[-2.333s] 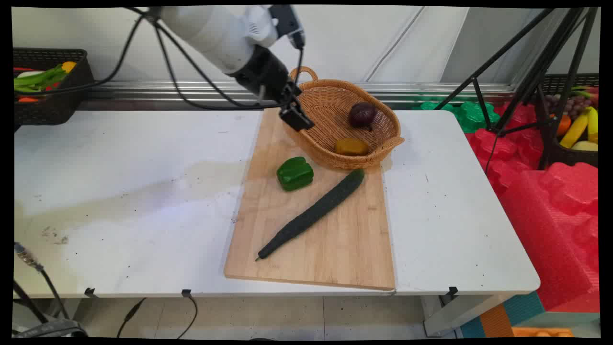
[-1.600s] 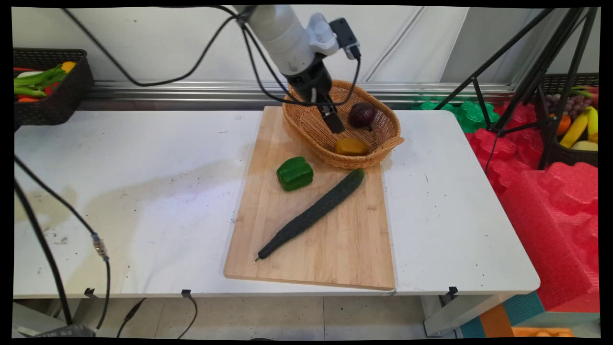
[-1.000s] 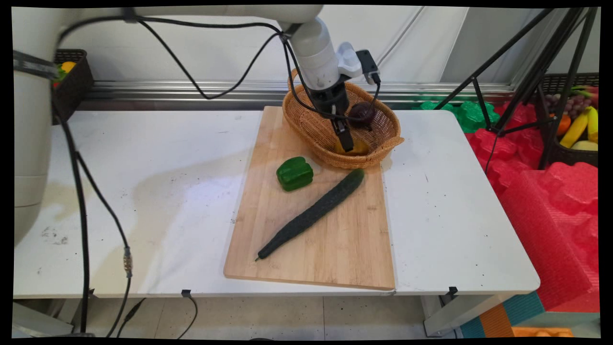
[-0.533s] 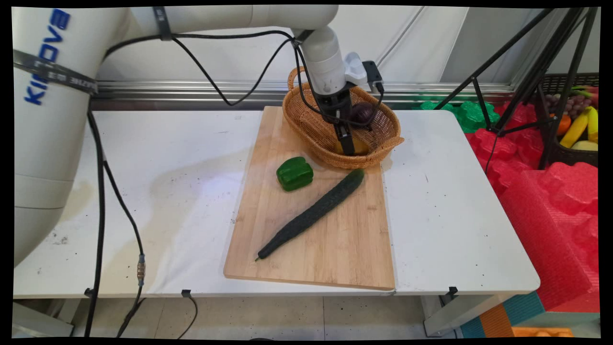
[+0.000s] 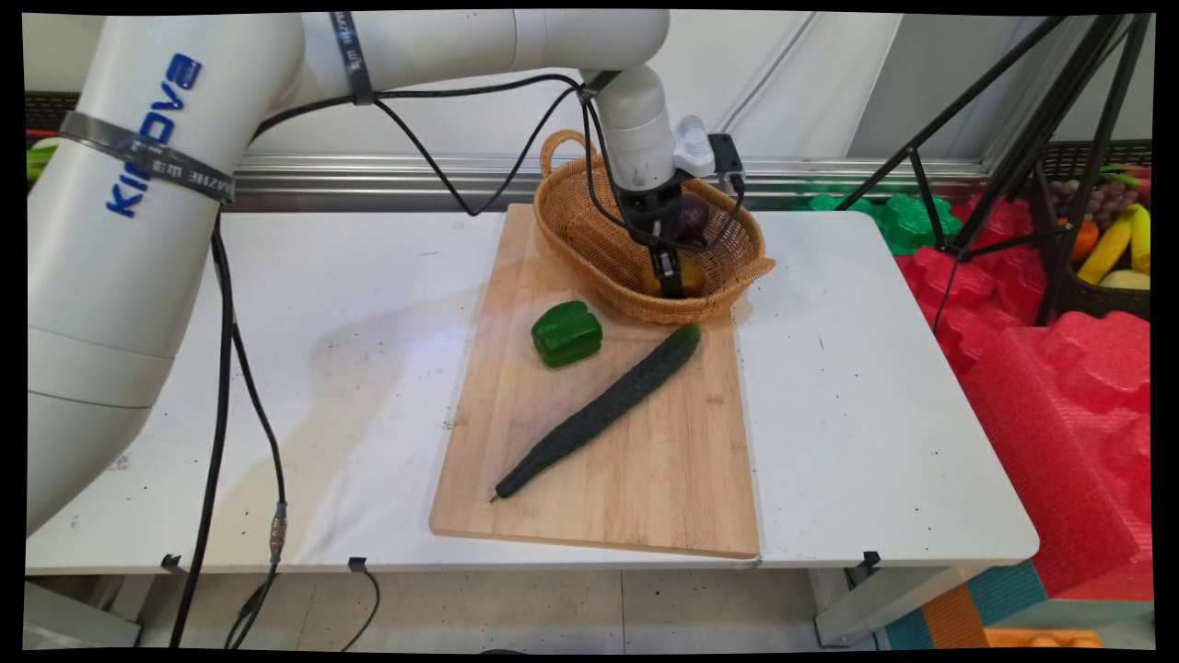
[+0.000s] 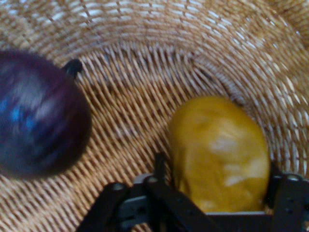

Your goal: Place the picked object on the cutting board

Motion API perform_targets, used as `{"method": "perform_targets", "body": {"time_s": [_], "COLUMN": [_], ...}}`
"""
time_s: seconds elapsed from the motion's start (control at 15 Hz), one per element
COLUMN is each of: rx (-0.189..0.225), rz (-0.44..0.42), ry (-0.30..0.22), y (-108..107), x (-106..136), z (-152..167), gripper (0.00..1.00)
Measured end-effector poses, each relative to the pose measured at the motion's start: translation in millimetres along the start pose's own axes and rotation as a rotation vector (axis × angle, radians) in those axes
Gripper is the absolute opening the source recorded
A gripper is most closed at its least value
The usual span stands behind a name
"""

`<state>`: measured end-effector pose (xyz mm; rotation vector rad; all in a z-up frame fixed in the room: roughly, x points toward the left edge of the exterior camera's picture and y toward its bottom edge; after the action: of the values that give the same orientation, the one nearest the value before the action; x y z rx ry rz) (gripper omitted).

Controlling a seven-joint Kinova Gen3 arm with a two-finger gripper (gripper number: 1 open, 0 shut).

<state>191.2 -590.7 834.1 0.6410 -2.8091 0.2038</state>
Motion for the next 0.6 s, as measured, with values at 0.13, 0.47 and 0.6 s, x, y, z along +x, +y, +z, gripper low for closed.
{"method": "perform_targets", "body": {"time_s": [0.13,0.47,0.6], "rx": [0.01,0.067,0.099], "rz": [0.012,-0.007,-0.025], "ry": [0.007,0.038,0.058], "y": [-1.6,-0.3,6.3], "x": [3.8,0.5,-2.8], "z": [-0.8,-26.0,-45.1], "gripper": [0.0,0.0,0.0]}}
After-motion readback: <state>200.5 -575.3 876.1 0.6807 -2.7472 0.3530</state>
